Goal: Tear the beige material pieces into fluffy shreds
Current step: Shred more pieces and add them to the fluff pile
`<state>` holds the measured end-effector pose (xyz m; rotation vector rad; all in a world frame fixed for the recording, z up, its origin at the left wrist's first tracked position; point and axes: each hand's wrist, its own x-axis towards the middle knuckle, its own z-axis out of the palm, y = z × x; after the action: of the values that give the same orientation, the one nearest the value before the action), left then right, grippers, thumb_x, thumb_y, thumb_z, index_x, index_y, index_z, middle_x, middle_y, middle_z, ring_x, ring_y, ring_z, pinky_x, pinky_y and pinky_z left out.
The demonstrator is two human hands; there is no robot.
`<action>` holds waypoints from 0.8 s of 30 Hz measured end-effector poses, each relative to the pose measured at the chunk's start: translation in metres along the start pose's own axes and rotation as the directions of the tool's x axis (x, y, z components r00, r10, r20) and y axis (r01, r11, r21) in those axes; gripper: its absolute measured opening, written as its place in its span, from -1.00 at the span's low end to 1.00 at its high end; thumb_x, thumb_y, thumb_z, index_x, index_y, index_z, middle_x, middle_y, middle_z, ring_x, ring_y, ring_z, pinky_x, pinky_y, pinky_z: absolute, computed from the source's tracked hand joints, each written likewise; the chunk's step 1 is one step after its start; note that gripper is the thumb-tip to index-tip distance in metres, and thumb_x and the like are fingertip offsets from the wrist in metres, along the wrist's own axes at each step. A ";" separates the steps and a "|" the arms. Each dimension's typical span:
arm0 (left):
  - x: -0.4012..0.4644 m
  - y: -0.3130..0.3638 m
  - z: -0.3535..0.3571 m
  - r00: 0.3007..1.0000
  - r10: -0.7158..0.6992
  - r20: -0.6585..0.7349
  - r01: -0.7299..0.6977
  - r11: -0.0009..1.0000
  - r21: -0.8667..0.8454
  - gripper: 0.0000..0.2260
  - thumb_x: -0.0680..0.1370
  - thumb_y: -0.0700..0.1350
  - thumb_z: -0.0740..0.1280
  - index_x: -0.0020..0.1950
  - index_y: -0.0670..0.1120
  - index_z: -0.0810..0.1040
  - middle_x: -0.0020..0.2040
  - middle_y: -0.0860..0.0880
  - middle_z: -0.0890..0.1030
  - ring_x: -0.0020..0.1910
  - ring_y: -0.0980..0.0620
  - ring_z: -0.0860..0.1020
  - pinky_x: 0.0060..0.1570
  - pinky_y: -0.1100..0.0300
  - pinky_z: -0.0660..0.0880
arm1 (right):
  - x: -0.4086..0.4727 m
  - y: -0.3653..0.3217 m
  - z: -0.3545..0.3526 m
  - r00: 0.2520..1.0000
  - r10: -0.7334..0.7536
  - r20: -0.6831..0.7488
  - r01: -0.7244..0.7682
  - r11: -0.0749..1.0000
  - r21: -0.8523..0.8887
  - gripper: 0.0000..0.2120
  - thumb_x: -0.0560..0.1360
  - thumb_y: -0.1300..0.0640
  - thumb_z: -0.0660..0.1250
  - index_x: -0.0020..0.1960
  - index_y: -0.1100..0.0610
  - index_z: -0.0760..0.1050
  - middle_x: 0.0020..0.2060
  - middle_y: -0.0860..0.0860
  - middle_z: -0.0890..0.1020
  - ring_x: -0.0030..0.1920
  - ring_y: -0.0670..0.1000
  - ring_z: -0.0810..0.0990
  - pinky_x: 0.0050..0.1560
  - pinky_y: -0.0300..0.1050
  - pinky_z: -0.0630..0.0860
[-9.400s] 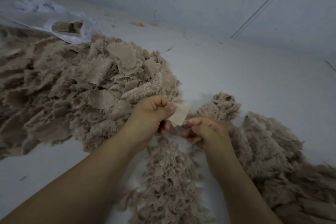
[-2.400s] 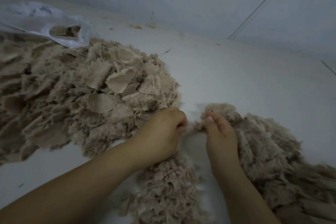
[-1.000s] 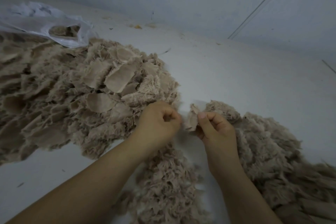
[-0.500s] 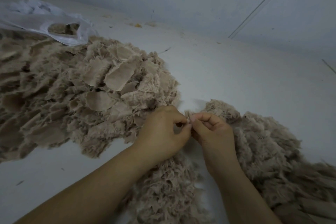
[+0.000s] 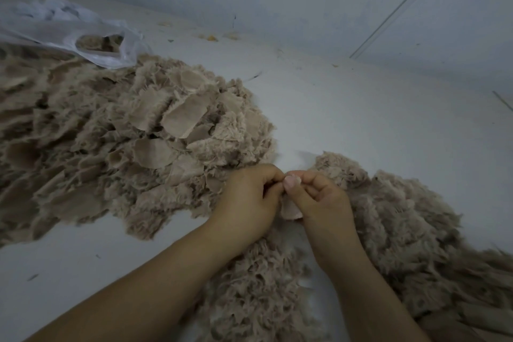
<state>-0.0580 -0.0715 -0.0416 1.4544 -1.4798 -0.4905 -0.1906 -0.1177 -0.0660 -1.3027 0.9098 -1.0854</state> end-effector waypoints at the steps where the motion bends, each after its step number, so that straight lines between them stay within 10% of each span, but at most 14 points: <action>1: 0.001 0.000 0.000 0.999 -0.039 -0.018 0.038 0.999 -0.039 -0.87 0.57 -0.24 0.34 -0.15 -0.14 0.63 -0.31 -0.01 0.61 -0.34 0.15 0.53 -0.34 0.24 0.48 | 0.000 -0.001 0.000 1.000 0.012 -0.011 -0.012 1.000 -0.003 -0.85 0.53 0.15 0.42 0.04 0.21 0.62 -0.14 0.11 0.74 -0.09 0.08 0.73 -0.16 -0.17 0.63; 13: 0.007 0.007 -0.005 0.928 -0.372 0.023 0.343 0.828 -0.444 -0.65 0.63 -0.07 0.27 -0.31 -0.19 0.52 -0.49 0.00 0.50 -0.55 0.16 0.41 -0.50 0.34 0.36 | 0.001 -0.003 -0.002 0.994 0.047 -0.101 -0.044 0.998 0.034 -0.87 0.62 0.25 0.31 0.02 0.23 0.65 -0.11 0.16 0.74 -0.05 0.20 0.72 0.04 0.16 0.64; 18: 0.008 0.002 -0.003 0.943 -0.324 0.081 0.331 0.873 -0.359 -0.78 0.57 -0.20 0.37 -0.17 -0.34 0.54 -0.32 -0.31 0.56 -0.43 0.02 0.49 -0.35 0.18 0.45 | -0.001 -0.003 -0.001 0.996 -0.002 -0.095 -0.001 1.000 -0.028 -0.88 0.59 0.21 0.35 -0.04 0.19 0.66 -0.18 0.10 0.74 -0.12 0.12 0.73 -0.11 -0.02 0.68; 24: 0.008 0.002 -0.012 0.912 -0.323 0.252 0.396 0.854 -0.337 -0.70 0.60 -0.23 0.31 -0.35 -0.11 0.49 -0.57 -0.07 0.45 -0.62 0.08 0.33 -0.56 0.34 0.28 | -0.002 -0.002 0.000 0.989 -0.080 -0.127 0.065 0.991 -0.117 -0.84 0.59 0.18 0.37 -0.15 0.14 0.66 -0.27 0.09 0.71 -0.24 0.10 0.69 -0.25 0.02 0.65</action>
<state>-0.0475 -0.0746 -0.0316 1.3955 -1.1597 -1.1142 -0.1913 -0.1156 -0.0640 -1.3778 1.0411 -1.2025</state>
